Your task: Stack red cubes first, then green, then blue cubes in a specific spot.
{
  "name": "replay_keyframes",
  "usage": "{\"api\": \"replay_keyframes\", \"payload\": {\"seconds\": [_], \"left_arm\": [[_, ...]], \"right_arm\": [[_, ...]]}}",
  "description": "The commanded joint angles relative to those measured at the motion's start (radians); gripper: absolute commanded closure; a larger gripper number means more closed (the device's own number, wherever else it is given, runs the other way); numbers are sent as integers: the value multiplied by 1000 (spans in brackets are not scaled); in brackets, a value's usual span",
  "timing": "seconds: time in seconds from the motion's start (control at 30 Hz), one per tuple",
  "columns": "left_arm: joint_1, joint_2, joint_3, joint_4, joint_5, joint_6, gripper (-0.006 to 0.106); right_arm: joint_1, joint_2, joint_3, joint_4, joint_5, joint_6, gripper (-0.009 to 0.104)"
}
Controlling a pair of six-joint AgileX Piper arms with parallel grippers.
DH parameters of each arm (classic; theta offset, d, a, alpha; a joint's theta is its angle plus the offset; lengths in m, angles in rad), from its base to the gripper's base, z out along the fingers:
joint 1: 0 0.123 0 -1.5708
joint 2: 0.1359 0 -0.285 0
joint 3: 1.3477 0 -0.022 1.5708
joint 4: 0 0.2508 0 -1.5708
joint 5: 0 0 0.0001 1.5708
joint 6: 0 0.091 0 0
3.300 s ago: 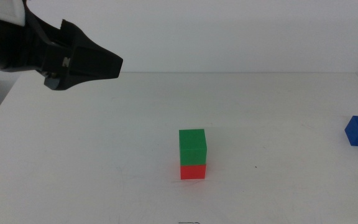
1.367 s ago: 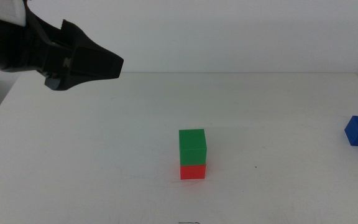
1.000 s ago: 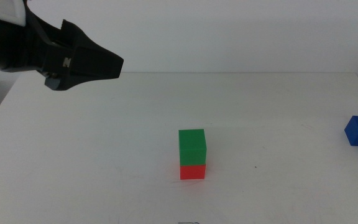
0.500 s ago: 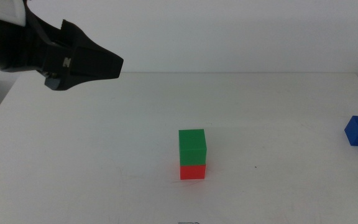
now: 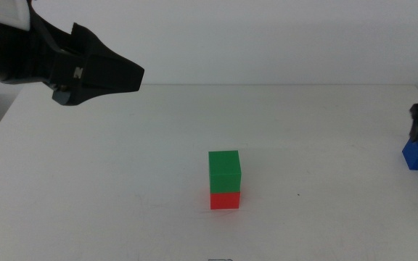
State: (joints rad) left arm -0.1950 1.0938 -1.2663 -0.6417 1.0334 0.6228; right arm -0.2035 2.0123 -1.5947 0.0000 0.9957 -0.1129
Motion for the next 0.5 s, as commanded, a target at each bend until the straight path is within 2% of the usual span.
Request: {"api": "replay_keyframes", "payload": {"seconds": [0.0, 0.47], "left_arm": [[-1, -14, -23, -52, -49, -4, 7], [-1, -14, -23, -52, -49, -4, 7]], "right_arm": [[12, -34, -33, -17, -30, -13, 5], [24, 25, -33, -38, -73, -5, 5]]}}
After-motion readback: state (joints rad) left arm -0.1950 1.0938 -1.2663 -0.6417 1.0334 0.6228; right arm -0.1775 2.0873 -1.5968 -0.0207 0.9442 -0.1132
